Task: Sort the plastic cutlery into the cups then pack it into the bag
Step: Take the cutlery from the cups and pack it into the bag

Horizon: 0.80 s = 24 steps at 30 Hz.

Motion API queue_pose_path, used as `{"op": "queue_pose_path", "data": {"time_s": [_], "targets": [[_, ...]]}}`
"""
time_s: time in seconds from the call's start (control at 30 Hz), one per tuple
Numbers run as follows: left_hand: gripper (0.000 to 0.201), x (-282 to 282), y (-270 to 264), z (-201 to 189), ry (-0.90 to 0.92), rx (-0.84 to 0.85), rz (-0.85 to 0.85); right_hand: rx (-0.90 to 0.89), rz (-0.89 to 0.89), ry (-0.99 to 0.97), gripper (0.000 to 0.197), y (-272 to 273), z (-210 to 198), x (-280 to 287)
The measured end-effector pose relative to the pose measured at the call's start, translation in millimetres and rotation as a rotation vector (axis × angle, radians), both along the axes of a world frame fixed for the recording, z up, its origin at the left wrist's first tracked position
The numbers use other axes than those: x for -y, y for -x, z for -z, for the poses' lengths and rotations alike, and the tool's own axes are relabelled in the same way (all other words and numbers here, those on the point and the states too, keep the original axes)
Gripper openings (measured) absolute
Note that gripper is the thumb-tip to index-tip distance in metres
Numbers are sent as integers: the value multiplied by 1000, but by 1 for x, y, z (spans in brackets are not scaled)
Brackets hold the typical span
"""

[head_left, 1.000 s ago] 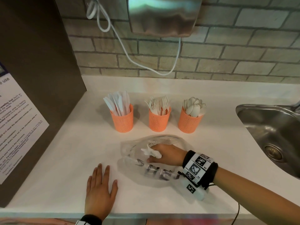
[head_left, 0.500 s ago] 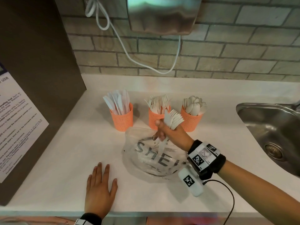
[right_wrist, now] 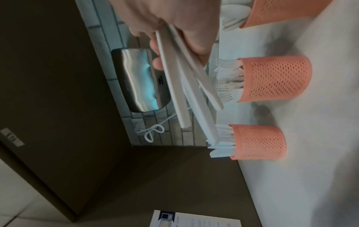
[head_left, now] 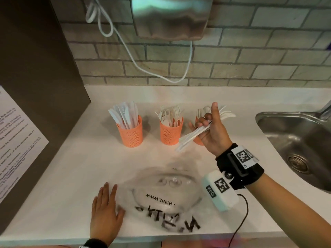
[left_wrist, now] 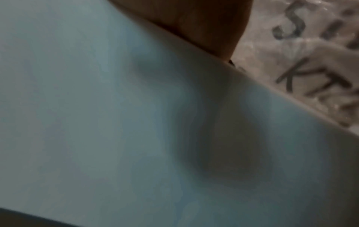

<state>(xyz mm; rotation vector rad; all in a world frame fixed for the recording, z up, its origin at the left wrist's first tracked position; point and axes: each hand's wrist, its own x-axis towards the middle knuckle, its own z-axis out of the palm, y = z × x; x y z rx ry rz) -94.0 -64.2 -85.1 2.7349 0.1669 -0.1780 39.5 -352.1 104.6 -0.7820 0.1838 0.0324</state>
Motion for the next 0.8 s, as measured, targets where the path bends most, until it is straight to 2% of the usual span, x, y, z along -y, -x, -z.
{"op": "queue_pose_path", "data": {"time_s": [0.07,0.13,0.2,0.27,0.43,0.57,0.7,0.77,0.8], "targets": [[64,-5,-3,-11,75,27,-24,-30,-9,55,45,1,-1,2],[50,-10,-11,-29,265,66,-62,-56,-6,84,41,-1,-3,3],[36,-13,-22,-58,385,204,-97,-73,0,98,39,-2,-5,0],[30,-13,-37,-91,443,341,-99,-79,-13,92,40,-2,-7,-5],[18,1,-64,-170,550,545,56,-36,-207,134,39,2,-14,-17],[8,34,-80,-210,733,495,223,18,-392,223,16,10,-19,-22],[9,76,-95,-222,760,417,314,61,-498,270,21,17,-21,-24],[10,93,-98,-221,762,366,337,113,-547,370,13,20,-22,-26],[11,100,-99,-220,773,340,334,137,-542,443,19,21,-21,-26]]}}
